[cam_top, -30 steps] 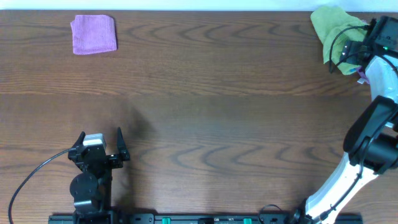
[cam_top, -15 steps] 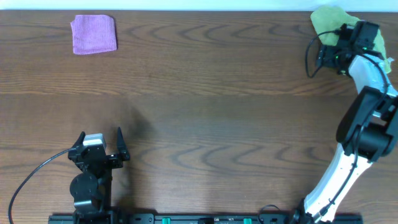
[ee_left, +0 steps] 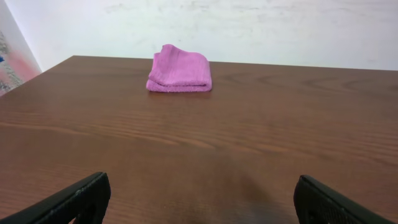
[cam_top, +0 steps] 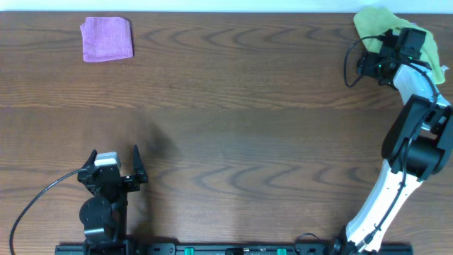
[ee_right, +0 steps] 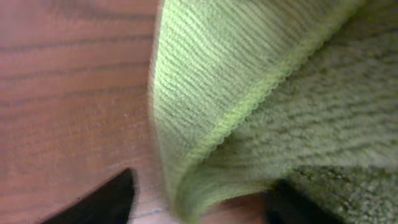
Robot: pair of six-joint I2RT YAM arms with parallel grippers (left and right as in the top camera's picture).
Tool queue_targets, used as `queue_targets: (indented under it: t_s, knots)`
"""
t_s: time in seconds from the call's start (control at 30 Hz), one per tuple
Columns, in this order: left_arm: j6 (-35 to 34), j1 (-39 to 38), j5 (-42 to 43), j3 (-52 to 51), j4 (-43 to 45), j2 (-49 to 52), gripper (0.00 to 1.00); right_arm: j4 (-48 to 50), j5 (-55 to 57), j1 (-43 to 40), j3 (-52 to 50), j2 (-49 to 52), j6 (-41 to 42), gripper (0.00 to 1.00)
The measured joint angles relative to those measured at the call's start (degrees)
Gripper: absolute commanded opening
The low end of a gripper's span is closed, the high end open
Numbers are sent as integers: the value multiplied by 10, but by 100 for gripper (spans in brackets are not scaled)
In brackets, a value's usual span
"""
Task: Fold the cloth
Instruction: 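Reach the right gripper to the crumpled green cloth at top right, then grasp the green cloth edge with the right gripper and pull it toward the robot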
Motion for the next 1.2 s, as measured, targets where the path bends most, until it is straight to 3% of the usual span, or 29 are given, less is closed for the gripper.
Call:
queue_targets:
  t_s: [0.17,0.23,0.33,0.53,0.8,1.2]
  knots:
    - [0,0,0,0,0,0,95,14,-5,3,2,0,2,15]
    - [0,0,0,0,0,0,95,18,-4,3,2,0,3,13]
    - [0,0,0,0,0,0,95,21,-5,3,2,0,3,1]
    - [0,0,0,0,0,0,95,-6,-4,3,18,0,13,1]
    - [0,0,0,0,0,0,95,-186,25,13,143,-14,-13,1]
    - [0,0,0,0,0,0,95,-314,64,42,158,-220,-94,1]
